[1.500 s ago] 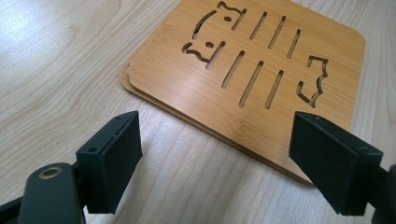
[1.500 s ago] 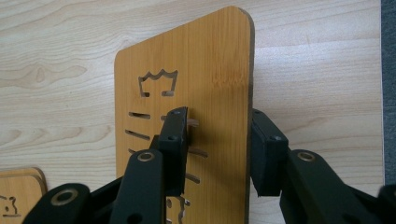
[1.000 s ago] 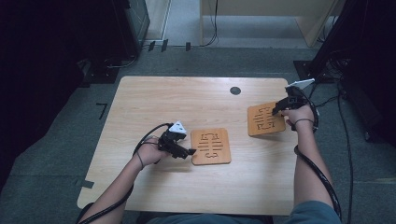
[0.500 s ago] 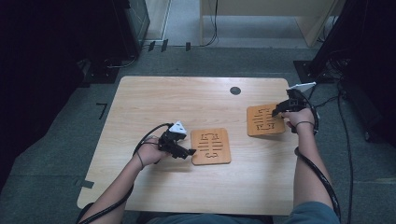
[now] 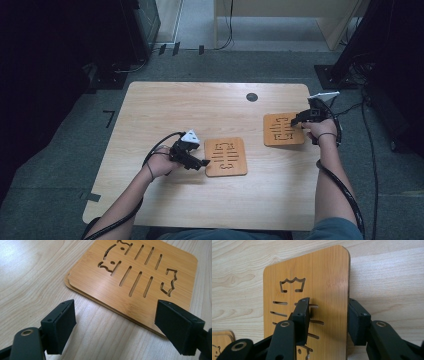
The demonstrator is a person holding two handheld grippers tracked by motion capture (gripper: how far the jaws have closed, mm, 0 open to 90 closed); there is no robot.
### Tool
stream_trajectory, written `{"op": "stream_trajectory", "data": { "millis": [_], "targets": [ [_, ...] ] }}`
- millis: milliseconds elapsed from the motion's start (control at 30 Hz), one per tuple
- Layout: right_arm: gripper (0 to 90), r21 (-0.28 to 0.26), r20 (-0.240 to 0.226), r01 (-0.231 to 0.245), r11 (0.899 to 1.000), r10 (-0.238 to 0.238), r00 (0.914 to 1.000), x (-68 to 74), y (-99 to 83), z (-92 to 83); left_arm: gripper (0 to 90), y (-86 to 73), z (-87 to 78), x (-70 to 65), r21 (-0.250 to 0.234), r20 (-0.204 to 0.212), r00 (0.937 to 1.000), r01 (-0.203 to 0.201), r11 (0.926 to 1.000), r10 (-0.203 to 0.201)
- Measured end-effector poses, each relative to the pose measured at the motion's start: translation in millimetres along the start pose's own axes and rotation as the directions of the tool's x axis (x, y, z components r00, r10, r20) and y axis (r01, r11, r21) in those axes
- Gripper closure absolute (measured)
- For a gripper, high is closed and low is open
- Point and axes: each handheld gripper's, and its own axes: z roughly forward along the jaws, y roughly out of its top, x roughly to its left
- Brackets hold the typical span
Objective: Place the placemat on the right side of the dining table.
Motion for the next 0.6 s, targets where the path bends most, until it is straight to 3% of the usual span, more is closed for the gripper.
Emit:
{"op": "stream_trajectory", "data": {
  "millis": [600],
  "targets": [
    [55.2, -0.017, -0.029, -0.001, 1.0, 0.001, 0.9996, -11.0, -7.0, 11.6, 16.4, -2.5, 4.4, 0.1, 0.017, -0.004, 1.0, 0.0, 0.9998, 0.0]
  ]
}}
